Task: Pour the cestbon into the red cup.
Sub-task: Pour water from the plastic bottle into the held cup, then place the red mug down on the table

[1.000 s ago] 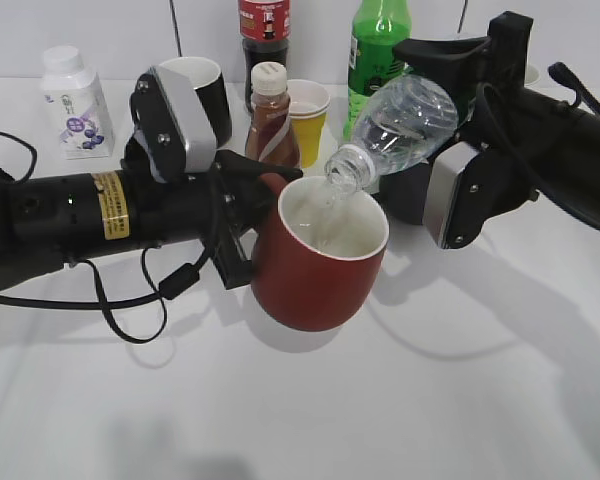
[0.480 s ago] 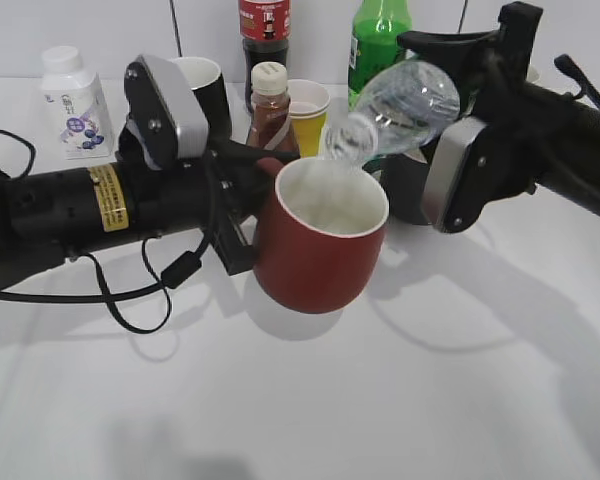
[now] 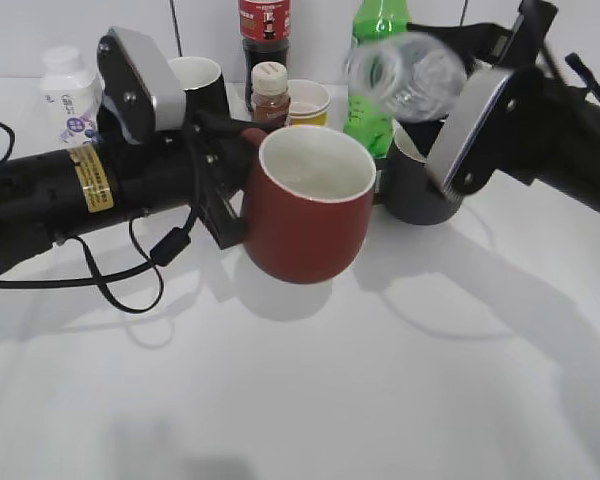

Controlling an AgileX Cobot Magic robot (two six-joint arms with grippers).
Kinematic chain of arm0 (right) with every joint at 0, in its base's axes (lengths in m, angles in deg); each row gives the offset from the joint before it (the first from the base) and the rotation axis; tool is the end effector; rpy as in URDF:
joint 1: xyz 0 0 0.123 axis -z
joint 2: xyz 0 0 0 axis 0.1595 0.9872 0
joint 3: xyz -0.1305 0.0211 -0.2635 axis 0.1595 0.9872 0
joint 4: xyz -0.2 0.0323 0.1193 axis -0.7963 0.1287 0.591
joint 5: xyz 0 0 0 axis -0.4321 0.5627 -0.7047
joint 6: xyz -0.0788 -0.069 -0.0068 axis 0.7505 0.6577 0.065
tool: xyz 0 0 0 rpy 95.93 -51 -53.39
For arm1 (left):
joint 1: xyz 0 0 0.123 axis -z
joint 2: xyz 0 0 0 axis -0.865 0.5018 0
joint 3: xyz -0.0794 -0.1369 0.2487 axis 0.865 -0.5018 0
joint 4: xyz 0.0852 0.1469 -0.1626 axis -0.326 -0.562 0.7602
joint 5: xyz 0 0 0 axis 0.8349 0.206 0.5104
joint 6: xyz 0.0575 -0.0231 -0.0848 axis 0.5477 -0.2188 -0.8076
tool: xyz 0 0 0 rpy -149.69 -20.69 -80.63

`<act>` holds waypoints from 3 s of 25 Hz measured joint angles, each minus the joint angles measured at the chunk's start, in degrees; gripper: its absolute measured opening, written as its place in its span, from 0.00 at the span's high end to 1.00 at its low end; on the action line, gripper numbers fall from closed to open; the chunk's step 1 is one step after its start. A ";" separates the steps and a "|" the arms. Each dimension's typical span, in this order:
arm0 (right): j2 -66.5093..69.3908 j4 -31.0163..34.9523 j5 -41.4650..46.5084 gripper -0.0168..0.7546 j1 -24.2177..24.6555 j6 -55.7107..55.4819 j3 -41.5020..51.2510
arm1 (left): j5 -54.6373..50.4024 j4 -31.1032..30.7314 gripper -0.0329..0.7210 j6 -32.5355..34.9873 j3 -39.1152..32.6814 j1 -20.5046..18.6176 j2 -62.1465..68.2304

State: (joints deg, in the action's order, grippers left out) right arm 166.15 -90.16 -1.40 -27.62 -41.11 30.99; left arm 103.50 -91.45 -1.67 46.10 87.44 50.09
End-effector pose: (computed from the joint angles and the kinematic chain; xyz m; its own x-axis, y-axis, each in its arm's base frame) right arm 0.2868 0.1439 0.2473 0.6408 -0.5811 -0.5017 -0.2910 0.4208 -0.8592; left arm 0.2726 -0.2045 0.2217 0.1702 0.1875 -0.9674 0.8449 0.4775 0.2411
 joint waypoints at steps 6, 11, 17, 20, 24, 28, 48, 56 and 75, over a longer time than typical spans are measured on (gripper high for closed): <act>0.00 -0.11 -4.66 0.37 0.00 -18.27 -0.65 | 1.93 3.53 0.88 0.05 0.00 0.00 -0.88; 0.00 0.01 -4.66 0.37 0.00 -30.40 -4.58 | 0.92 7.64 0.88 0.05 0.00 -0.05 -3.92; 0.00 2.18 0.93 0.37 0.00 -40.94 -8.85 | -3.54 13.13 0.88 0.05 0.00 -1.76 -7.48; 0.00 5.26 3.99 0.37 0.00 -44.01 -9.27 | -6.43 13.59 0.88 0.05 0.00 -2.95 -9.58; 0.00 7.77 9.76 0.37 0.00 -49.94 -9.31 | -10.04 14.02 0.88 0.05 0.00 -4.66 -12.55; -0.72 8.01 16.59 0.37 0.00 -53.86 -9.31 | -12.10 15.20 0.88 0.05 -0.42 -7.31 -15.71; -11.90 24.30 40.75 0.37 5.25 -49.43 -8.05 | -18.80 22.44 0.88 0.05 -0.95 -17.08 -9.67; -9.83 24.89 38.66 0.37 11.77 -49.32 -5.99 | -5.55 26.40 0.88 1.82 -0.95 -17.08 0.83; 2.45 24.76 27.28 0.37 11.77 -49.31 -5.87 | 8.82 32.44 0.88 13.80 1.67 -17.08 16.68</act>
State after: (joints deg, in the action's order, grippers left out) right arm 168.60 -65.39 25.88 -15.84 -90.42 25.12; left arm 112.32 -59.00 12.13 47.77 70.36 66.77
